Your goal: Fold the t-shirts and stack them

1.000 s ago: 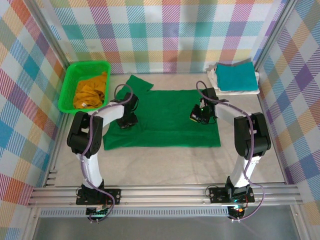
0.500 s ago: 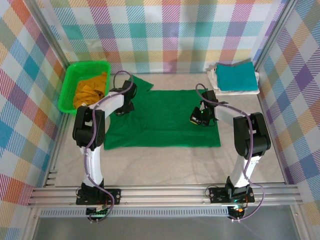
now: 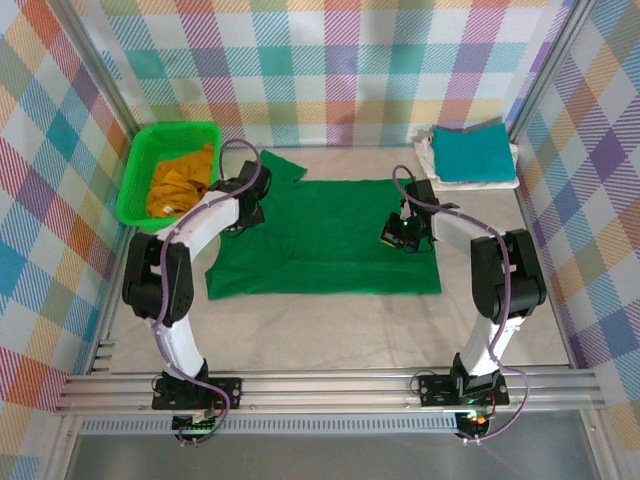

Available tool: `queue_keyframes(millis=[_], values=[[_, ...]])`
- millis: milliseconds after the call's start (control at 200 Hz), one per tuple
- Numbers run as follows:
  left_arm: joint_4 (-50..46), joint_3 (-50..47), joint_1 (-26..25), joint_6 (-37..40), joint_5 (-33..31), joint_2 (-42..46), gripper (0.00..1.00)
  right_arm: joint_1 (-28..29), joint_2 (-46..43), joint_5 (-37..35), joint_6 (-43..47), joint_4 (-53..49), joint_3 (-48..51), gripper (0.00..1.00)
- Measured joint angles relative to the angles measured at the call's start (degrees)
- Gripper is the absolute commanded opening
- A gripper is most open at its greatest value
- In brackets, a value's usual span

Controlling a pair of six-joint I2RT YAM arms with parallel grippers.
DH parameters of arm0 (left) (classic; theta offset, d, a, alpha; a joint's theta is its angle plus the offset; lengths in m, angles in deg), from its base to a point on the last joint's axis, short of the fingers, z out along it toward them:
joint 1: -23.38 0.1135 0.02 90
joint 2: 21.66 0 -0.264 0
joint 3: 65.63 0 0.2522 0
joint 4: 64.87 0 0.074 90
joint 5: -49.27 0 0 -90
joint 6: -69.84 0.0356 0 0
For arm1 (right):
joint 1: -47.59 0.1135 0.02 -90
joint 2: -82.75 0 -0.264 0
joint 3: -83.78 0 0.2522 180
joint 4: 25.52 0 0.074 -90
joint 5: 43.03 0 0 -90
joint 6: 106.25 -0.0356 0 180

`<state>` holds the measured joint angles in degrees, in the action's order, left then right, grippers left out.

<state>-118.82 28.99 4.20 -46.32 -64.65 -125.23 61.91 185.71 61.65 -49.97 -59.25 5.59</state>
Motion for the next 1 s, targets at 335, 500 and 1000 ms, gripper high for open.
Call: queue_keyframes(millis=[335,500,1000], values=[[2.80,-4.28,-0.11,-1.46,2.86,-6.47,0.02,0.00,0.00,0.59,0.13,0.24,0.00,0.00],[3.21,-3.06,1.22,-1.40,3.48,-9.27,0.02,0.00,-0.04,0.63,0.13,0.39,0.04,0.00],[1.36,10.58,5.16,1.55,0.24,-16.06,0.05,0.00,-0.72,0.81,0.35,0.66,1.11,0.00]])
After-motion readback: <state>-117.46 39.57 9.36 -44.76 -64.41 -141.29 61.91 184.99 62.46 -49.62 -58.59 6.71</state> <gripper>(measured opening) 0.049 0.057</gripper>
